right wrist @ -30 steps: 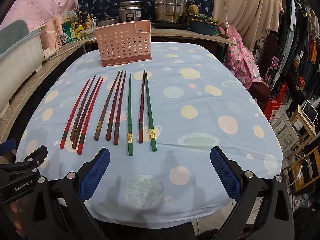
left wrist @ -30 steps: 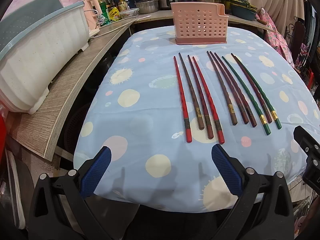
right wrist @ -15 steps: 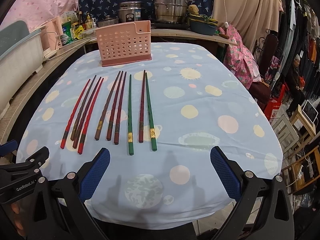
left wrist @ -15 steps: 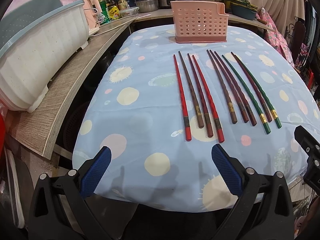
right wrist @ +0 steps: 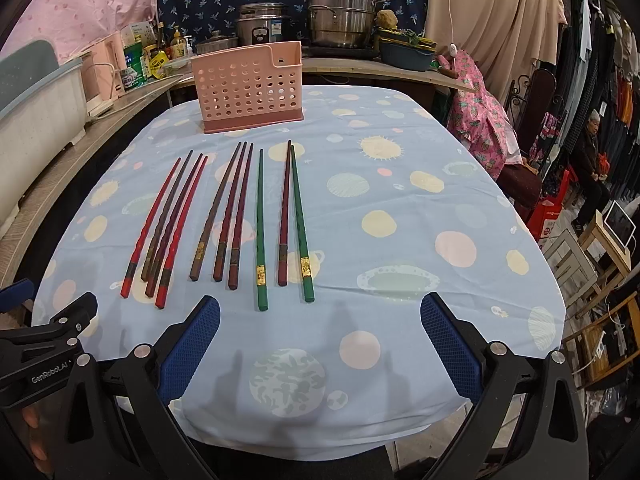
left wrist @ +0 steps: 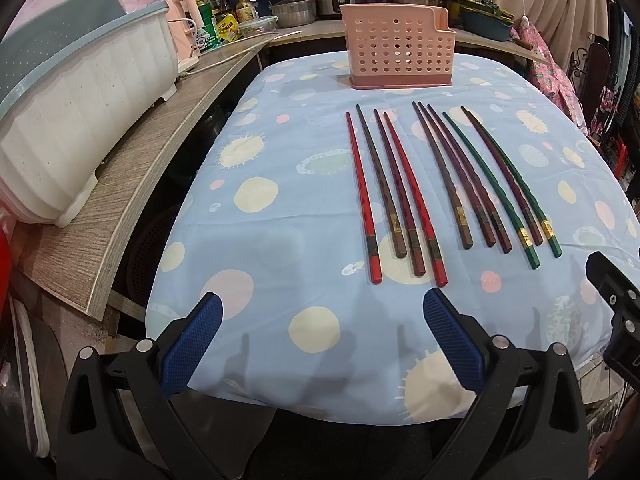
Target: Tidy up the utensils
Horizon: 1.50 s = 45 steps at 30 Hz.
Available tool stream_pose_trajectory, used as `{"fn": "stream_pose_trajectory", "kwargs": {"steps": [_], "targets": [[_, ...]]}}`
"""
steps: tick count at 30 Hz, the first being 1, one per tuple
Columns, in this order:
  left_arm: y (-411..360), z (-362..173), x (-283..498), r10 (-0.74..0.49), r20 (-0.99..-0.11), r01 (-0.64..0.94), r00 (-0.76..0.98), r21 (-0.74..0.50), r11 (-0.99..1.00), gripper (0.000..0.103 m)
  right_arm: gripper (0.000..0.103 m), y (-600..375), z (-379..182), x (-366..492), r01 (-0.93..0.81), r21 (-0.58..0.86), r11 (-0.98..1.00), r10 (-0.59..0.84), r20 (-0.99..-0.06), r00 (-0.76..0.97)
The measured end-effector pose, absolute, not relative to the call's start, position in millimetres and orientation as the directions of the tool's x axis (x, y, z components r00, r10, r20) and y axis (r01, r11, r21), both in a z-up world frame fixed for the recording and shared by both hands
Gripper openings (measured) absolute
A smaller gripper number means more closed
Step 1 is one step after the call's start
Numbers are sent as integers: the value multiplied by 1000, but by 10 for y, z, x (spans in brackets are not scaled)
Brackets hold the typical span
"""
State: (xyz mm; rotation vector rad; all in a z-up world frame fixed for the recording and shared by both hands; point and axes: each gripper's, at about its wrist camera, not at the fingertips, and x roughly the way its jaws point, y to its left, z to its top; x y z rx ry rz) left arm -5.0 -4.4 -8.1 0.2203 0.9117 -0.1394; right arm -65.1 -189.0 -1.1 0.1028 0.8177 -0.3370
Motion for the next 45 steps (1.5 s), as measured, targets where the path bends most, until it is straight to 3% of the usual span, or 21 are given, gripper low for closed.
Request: {"fn": "stream_pose_trajectory", "kwargs": {"steps": [25, 38, 45], "targets": [[-52, -84, -50, -28, -798, 212, 602, 125, 969, 96, 96, -1889, -13, -651, 334, -39, 942, -254, -732, 633], [12, -263, 226, -74, -843, 186, 532, 32, 982, 96, 96, -2055, -79, -564, 358, -19, 933, -251, -748, 614], [-35, -430, 455, -54, -858, 188, 510, 50, 981, 90, 96, -2166, -159, -408, 362, 0, 932, -231, -771, 594]]}}
